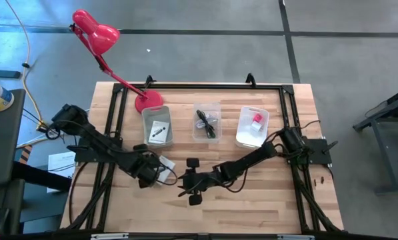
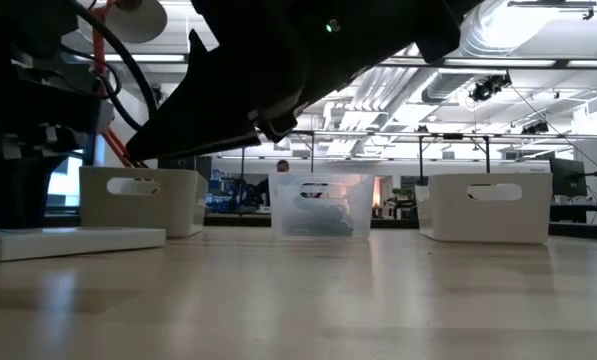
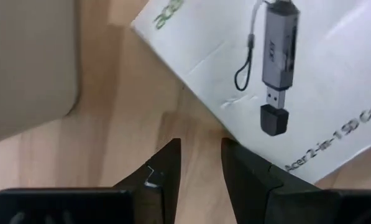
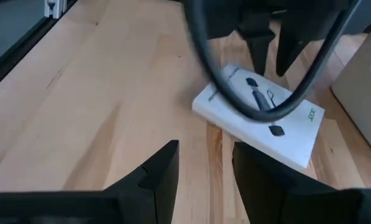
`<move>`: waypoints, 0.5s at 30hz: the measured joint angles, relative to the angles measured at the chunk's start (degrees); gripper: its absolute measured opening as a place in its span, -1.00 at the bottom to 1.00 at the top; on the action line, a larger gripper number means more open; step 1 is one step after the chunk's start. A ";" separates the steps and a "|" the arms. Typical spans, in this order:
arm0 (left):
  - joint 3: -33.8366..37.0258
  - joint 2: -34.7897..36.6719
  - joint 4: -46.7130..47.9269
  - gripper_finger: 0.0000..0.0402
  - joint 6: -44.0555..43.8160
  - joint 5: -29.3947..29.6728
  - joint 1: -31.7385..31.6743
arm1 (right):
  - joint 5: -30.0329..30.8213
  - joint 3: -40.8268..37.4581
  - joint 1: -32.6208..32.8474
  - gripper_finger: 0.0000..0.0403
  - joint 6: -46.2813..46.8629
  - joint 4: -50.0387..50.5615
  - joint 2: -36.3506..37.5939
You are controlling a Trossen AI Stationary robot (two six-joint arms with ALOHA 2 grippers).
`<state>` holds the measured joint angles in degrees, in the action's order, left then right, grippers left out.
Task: Pick and place items into bin
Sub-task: Put the white card reader box into the gray bin
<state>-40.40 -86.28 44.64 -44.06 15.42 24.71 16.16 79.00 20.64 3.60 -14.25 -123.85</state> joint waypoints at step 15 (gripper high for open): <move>-0.02 -1.09 -5.67 -0.50 3.06 4.49 0.00 | 6.94 -0.02 -0.07 -0.30 5.52 9.18 0.03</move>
<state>-40.42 -87.37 38.97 -41.00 19.91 24.71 23.10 78.98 20.58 9.11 -5.06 -123.82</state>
